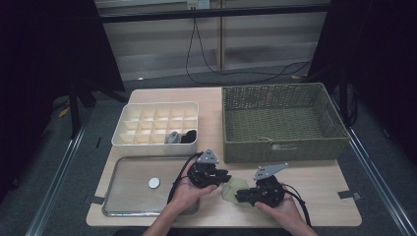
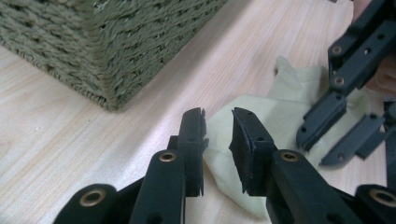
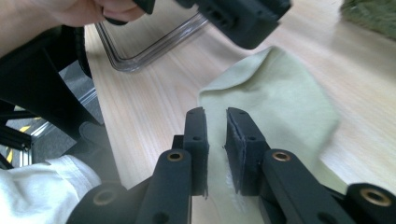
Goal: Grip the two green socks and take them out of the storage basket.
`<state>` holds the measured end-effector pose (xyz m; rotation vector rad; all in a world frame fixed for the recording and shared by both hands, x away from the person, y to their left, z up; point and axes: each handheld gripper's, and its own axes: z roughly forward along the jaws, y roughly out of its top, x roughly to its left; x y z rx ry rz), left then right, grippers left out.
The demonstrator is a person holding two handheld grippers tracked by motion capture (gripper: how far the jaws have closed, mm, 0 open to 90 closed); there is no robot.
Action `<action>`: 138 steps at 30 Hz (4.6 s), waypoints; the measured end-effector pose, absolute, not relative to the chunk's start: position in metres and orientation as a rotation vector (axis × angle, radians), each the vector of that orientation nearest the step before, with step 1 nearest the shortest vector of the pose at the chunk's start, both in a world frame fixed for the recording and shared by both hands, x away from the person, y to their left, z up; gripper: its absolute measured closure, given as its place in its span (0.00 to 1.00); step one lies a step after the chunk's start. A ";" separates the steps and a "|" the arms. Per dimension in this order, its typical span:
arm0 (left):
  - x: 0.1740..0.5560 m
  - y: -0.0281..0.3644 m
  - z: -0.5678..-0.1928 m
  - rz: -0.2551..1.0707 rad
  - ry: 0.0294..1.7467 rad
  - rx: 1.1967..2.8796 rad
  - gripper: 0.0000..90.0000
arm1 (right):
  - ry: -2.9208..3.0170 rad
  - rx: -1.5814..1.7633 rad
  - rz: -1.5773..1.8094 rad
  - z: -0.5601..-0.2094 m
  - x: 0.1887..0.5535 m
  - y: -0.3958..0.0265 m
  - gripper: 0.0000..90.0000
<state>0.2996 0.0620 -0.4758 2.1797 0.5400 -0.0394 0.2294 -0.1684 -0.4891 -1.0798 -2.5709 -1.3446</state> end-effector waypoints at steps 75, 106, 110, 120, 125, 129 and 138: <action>0.264 0.077 -0.485 -0.037 0.465 2.267 0.57 | -2.534 -1.416 -1.409 -0.482 0.230 -0.252 0.85; 0.265 0.144 -0.475 -0.070 0.661 2.146 0.25 | -2.478 -1.434 -1.585 -0.434 0.244 -0.251 0.49; 0.264 0.147 -0.475 -0.059 0.665 2.146 0.23 | -2.487 -1.420 -1.618 -0.422 0.248 -0.251 0.49; 0.267 0.154 -0.469 -0.002 0.698 2.117 0.22 | -2.513 -1.381 -1.659 -0.391 0.269 -0.250 0.48; 0.266 0.159 -0.474 -0.001 0.715 2.119 0.22 | -2.507 -1.409 -1.677 -0.374 0.286 -0.260 0.49; 0.266 0.158 -0.474 0.010 0.717 2.119 0.21 | -2.538 -1.446 -1.594 -0.365 0.307 -0.268 0.50; 0.263 0.153 -0.474 0.001 0.692 2.147 0.22 | -2.610 -1.517 -1.437 -0.370 0.351 -0.270 0.47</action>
